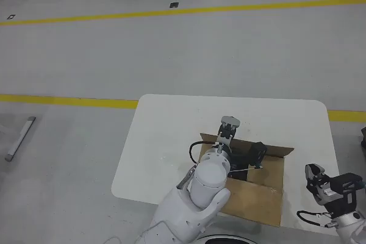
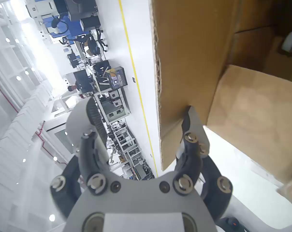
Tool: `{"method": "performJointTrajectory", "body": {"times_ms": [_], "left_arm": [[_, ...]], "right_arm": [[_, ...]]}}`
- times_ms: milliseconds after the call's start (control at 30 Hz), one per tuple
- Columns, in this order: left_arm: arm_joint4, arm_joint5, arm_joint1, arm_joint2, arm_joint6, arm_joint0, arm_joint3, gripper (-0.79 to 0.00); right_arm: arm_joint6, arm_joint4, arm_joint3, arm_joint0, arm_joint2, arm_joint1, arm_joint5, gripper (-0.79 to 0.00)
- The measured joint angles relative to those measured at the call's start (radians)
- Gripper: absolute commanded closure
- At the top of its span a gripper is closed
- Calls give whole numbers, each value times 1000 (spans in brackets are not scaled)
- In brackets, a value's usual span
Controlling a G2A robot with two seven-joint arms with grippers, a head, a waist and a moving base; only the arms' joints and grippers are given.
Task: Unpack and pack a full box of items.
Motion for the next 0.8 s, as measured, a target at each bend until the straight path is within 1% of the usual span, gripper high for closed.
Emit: {"method": "performJointTrajectory", "body": {"times_ms": [233,300,400,533,800], "left_arm": [[-46,90,-45,30,-18,-104,176,-785],[-71,98,-57,34,-5,-123,225,-785],[-128,94,-69,23,8,-146,270,-785],[-116,87,-71,11,5,-148,274,-785],[-64,102,-57,-28,7,-89,208,-785]], "right_arm": [[-19,-3,-9,-15,5,-3,6,0],[-19,-2,-13,-16,3,-4,9,0],[-19,-6,-12,-16,0,-5,11,0],[-15,-9,-14,-14,-3,-6,14,0],[17,-42,-24,23,-35,-7,7,0]]}}
